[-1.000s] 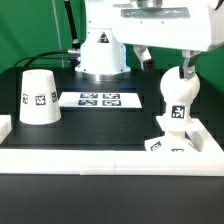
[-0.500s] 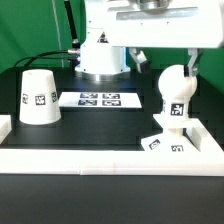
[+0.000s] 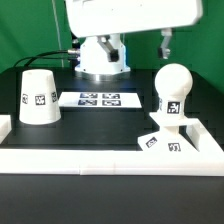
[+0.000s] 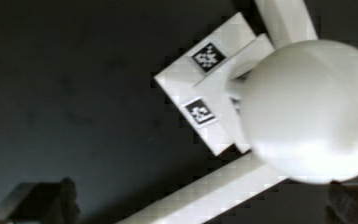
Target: Assemble lamp
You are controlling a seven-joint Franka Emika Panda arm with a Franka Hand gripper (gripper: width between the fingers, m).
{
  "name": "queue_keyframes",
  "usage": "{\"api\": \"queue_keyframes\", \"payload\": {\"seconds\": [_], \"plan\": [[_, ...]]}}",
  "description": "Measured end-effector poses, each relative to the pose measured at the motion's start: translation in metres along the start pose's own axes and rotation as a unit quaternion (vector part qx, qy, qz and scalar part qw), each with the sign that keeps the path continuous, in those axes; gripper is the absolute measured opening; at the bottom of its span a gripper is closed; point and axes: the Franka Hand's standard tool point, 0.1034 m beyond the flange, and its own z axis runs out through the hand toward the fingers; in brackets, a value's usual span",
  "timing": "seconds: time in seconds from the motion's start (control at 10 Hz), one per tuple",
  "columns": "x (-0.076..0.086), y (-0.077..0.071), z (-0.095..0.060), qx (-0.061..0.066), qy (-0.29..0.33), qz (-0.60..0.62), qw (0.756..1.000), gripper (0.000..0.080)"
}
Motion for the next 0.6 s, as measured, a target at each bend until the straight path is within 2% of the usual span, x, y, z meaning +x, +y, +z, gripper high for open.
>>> {"api": "queue_keyframes", "payload": {"seconds": [0.2, 0.6], "plan": [[0.014, 0.037, -0.007, 0.01, 0.017, 0.035, 0.999, 0.0699], [0.013, 0.038, -0.005, 0.009, 0.016, 0.036, 0.999, 0.0699]]}}
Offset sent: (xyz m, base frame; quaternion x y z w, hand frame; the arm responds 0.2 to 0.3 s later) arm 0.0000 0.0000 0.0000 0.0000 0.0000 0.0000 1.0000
